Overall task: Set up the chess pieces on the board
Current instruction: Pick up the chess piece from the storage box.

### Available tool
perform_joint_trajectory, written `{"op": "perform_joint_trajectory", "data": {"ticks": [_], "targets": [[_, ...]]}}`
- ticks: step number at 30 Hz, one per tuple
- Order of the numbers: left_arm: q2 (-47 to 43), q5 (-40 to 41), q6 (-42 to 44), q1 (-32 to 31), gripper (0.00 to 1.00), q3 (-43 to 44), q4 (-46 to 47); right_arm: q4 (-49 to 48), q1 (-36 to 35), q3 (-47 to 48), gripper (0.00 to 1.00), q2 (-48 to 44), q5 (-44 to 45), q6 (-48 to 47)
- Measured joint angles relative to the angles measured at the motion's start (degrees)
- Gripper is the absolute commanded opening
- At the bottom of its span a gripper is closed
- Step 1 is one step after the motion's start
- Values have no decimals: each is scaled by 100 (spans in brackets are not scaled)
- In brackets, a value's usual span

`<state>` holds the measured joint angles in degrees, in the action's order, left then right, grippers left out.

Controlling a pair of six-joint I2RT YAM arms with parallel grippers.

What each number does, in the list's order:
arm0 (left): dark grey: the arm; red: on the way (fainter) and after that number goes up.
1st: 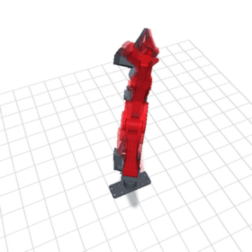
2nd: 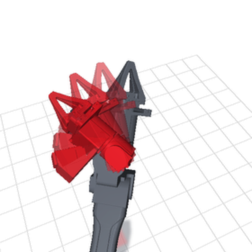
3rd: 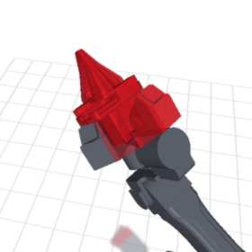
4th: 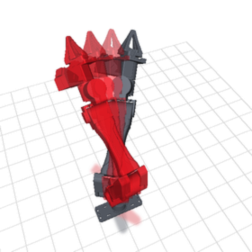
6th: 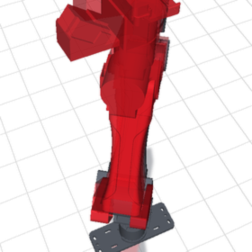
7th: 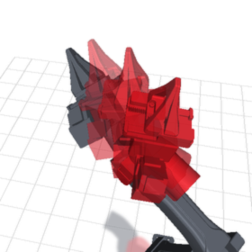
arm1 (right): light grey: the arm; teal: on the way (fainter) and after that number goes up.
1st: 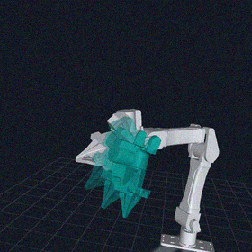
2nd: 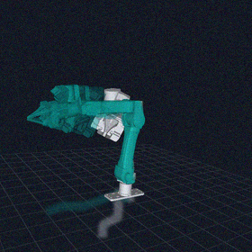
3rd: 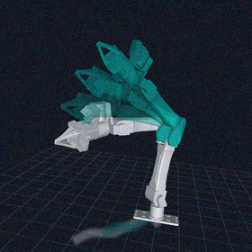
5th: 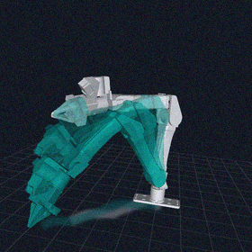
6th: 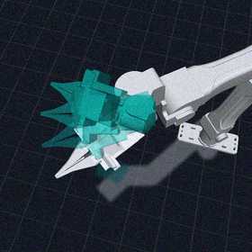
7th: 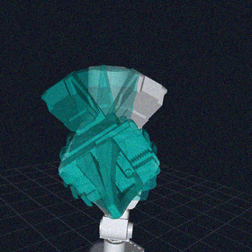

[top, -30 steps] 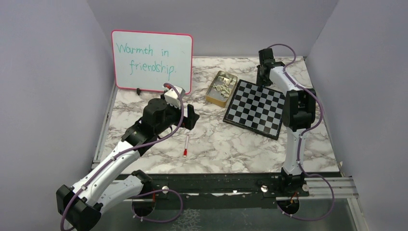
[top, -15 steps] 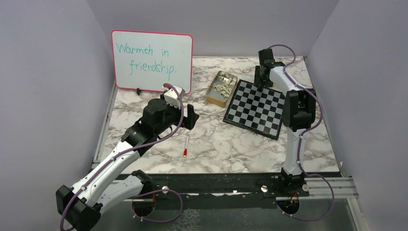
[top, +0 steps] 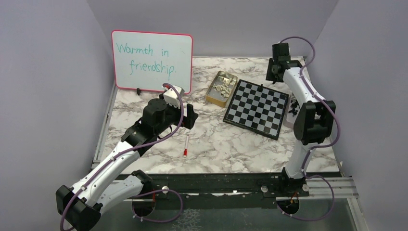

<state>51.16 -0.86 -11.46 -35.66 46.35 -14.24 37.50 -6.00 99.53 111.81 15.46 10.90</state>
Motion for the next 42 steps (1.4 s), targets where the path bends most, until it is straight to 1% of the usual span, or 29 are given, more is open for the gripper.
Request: {"op": "perform_joint_trajectory", "data": {"ticks": [5, 10, 16, 19, 31, 42], "targets": [[17, 111, 13, 0, 99, 0, -2, -107, 315, -503, 38, -531, 227, 17], [22, 138, 13, 0, 99, 0, -2, -269, 861, -1147, 35, -861, 278, 107], [33, 136, 13, 0, 99, 0, -4, -363, 1541, -1641, 34, -949, 313, 203], [35, 136, 13, 0, 99, 0, -2, -428, 1740, -1812, 34, -949, 308, 273], [-2, 136, 13, 0, 99, 0, -4, -590, 1884, -2052, 34, -890, 208, 767], [-46, 136, 13, 0, 99, 0, -4, -599, 1915, -2352, 32, -859, 223, 866]]}}
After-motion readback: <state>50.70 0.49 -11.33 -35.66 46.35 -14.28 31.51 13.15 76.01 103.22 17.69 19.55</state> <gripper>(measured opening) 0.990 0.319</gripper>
